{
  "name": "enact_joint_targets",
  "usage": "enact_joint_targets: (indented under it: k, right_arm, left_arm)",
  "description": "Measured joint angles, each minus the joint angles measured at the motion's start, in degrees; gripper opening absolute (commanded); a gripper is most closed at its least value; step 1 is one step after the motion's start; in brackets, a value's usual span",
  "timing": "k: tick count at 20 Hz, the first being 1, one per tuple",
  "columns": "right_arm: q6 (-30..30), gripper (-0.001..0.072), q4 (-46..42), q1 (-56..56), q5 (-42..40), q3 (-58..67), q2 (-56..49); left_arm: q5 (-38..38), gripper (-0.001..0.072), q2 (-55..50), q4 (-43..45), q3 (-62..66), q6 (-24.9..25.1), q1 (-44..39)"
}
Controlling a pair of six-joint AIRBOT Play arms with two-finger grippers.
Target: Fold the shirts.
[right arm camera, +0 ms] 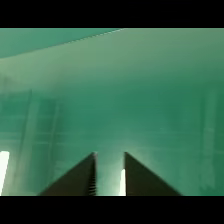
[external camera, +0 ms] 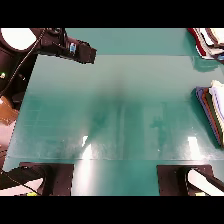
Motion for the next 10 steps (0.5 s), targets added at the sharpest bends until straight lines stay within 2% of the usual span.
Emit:
enact_joint_targets:
  k: [4, 10]
  right_arm:
    - [0.0, 0.0021, 0.4, 7.8, -2.4, 0.2, 0.0]
    - [-0.1, 0.0021, 0.5, 11.0, -3.2, 0.2, 0.0]
  left_arm:
    - [0.1, 0.0024, 0.0, 0.0, 0.0, 0.0, 0.0]
    - [0.2, 0.0023, 0.0, 0.1, 0.0, 0.0, 0.0]
